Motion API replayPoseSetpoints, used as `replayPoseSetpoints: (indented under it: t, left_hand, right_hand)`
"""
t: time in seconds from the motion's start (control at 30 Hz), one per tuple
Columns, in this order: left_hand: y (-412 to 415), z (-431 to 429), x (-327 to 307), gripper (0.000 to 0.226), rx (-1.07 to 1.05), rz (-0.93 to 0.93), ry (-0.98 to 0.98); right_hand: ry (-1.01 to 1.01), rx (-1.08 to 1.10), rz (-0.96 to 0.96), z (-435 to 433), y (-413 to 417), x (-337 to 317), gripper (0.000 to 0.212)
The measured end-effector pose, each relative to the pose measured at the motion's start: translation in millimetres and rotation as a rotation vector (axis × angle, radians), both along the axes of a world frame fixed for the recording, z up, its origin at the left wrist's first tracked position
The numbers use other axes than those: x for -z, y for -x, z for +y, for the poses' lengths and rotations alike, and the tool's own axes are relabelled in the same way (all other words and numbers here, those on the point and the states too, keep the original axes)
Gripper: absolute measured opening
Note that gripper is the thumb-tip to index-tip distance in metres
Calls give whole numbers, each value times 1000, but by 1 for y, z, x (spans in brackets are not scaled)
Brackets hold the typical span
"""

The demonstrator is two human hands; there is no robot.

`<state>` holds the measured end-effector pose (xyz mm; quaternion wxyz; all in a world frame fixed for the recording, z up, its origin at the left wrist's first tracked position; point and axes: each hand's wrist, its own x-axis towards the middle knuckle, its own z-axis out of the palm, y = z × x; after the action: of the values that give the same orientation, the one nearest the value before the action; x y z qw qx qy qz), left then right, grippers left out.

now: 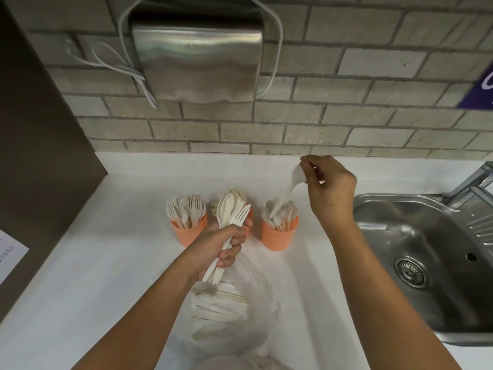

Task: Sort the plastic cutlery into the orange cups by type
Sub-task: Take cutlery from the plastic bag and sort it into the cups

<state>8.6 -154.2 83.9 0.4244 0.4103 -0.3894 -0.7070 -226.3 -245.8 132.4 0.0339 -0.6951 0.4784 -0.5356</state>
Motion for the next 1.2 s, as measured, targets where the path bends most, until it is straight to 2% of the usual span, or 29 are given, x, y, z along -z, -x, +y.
replayPoseSetpoints:
  t: [0.07,0.23,0.33,0.47,0.53,0.6,0.7,0.8,0.87,0.97,1.07,1.2]
  left_hand:
    - [0,-2,1,18,-3,6,-3]
    - [4,-2,0,20,6,6,-17]
    - [5,-2,-2,20,18,5,-12]
    - [3,0,-4,30,30,-11,-5]
    - [3,0,-5,33,46,-20,0]
    - [2,-1,-6,32,67,-29,11]
    - [2,-2,-9,27,111,-27,15]
    - [2,-2,-10,26,155,-27,-11]
    - [2,-2,-11,25,191,-12,-29]
    - [-3,1,-14,25,238,39,-37]
    - [-9,2,-17,23,247,63,-26]
    - [-14,1,-17,24,231,27,3]
  right_hand:
    - [31,-9,120,0,8,11,16]
    - [40,-24,223,2,7,44,20]
    - [-74,-60,343,4,5,61,17]
    - [-205,-103,543,3,0,58,39]
    - [-208,-96,510,1,-9,45,39]
    - [-218,-102,366,3,-20,24,33]
    - [-392,-366,127,11,-41,-17,23]
    - [-663,-731,228,14,-57,-41,21]
    - [-721,-840,292,11,-63,-42,18]
    - [-691,-823,221,7,-69,-40,14]
    - [-636,-737,21,6,-72,-37,9]
    - [-700,-741,-134,6,-68,-38,8]
